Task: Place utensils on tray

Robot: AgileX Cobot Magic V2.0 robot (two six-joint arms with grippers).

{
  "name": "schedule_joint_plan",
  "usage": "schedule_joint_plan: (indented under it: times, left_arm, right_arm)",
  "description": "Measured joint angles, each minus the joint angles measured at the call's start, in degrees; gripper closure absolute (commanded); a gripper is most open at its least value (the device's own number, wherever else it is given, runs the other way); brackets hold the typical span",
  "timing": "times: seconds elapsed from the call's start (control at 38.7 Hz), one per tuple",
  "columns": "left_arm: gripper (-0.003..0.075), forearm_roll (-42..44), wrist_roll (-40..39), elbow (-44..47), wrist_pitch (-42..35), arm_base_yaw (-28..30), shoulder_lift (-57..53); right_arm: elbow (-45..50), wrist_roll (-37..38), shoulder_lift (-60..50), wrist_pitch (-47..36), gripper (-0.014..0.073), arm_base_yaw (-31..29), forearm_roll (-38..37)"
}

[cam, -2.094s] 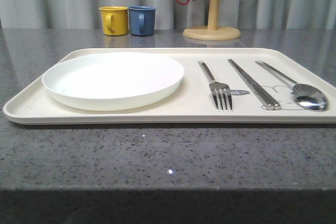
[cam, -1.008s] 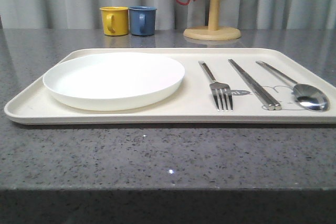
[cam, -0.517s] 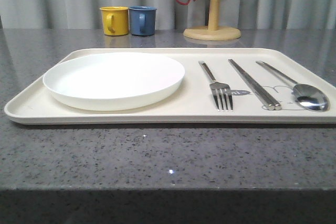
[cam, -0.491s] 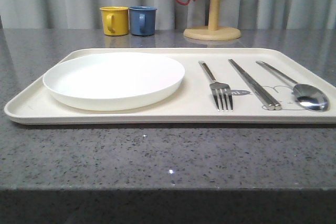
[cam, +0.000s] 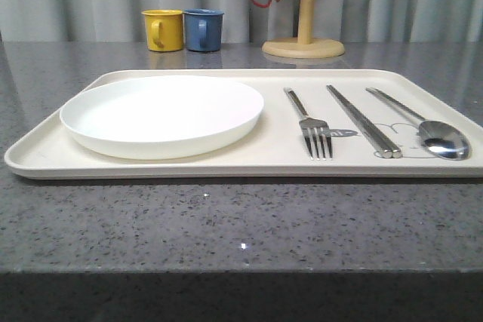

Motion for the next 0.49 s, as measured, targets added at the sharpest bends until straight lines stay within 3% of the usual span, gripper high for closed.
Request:
schedule_joint_plan:
  times: [0.49]
  left_arm:
    - [0.0738, 0.0, 0.0, 0.0, 0.0, 0.0, 0.0]
  right_arm:
    - [1.11, 0.0, -0.09, -0.99, 0.0662, -0.1, 0.14]
